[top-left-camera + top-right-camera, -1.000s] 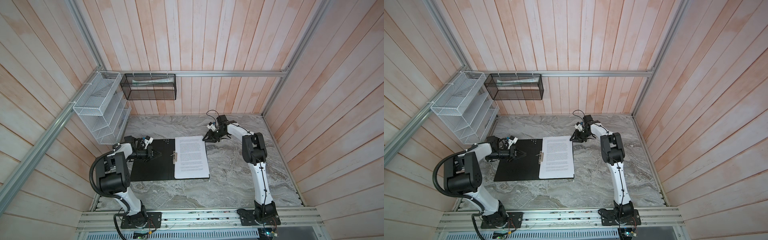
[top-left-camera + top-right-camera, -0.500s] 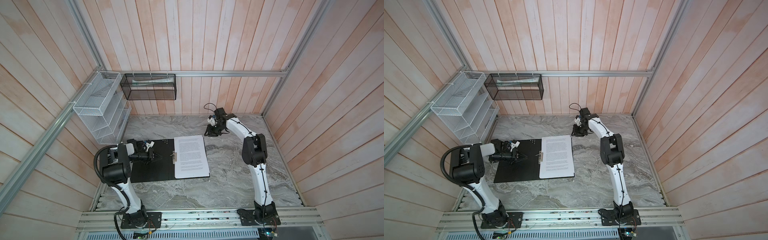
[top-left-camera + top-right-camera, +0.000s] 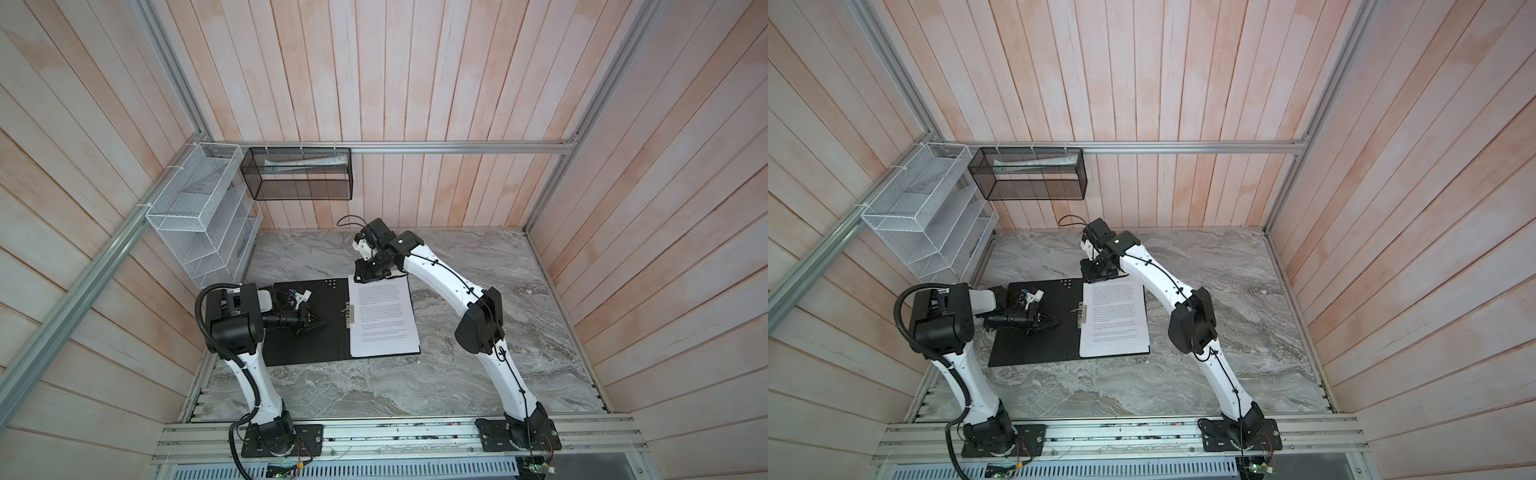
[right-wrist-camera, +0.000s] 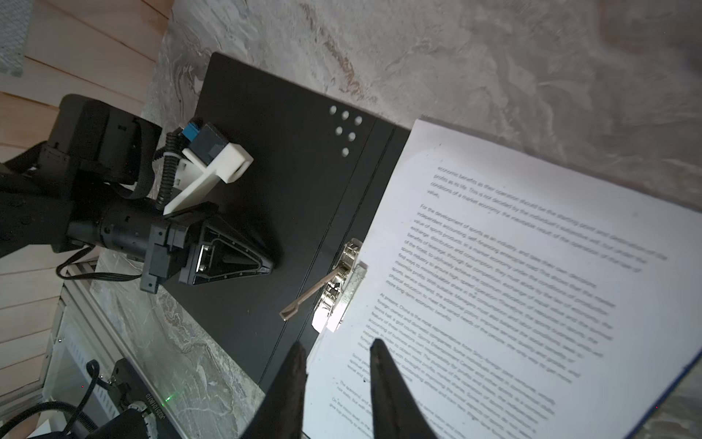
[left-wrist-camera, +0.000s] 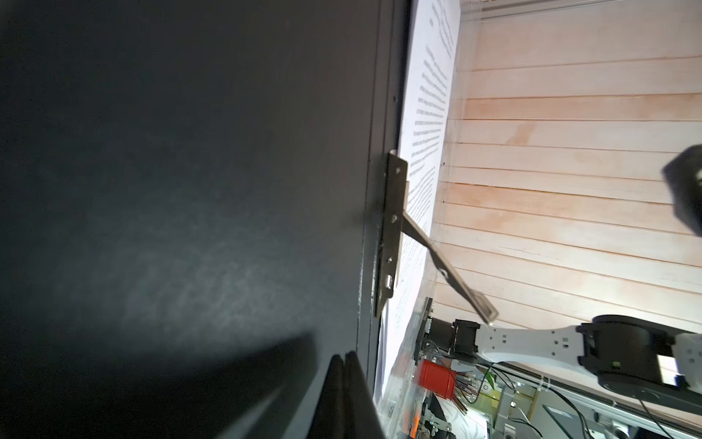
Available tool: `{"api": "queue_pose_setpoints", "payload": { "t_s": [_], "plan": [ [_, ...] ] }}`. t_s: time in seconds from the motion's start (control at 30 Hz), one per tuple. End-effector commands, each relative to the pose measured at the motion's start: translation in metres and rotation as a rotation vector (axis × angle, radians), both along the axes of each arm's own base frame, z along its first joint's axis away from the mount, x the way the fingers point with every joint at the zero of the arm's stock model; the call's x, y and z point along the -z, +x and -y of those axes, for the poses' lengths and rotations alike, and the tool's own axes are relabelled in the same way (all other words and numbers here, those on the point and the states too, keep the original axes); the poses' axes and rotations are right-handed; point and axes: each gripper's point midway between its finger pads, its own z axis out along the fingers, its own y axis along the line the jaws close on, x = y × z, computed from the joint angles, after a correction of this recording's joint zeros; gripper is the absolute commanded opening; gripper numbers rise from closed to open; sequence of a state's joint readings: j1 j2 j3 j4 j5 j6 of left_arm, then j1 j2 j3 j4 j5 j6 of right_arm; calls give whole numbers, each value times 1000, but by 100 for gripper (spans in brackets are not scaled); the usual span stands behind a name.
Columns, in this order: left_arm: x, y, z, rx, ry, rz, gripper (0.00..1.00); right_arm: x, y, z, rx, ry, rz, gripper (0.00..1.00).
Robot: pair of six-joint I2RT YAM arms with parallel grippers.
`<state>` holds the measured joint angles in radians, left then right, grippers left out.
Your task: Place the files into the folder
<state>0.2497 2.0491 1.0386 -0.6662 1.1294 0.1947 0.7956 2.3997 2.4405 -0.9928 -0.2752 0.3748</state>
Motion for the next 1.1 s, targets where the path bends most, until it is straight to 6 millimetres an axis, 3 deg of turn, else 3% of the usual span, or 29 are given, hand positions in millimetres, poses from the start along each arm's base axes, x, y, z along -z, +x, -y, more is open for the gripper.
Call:
{"api": "queue_pose_setpoints", "payload": {
  "t_s": [0.0,0.23,0.7,1.07],
  "plan": [
    [4,-1,4,27,-33,29,0,13,1,-4,42,-15,-26,29],
    [4,-4,15,54,-49,43,0,33,-6,-20,27,-1,-64,29],
    [11,-1,15,48,-25,-14,0,57,-24,-41,-21,-49,-49,29],
    [16,0,13,27,5,-52,0,78,-37,-30,-40,-179,-28,28]
  ]
}}
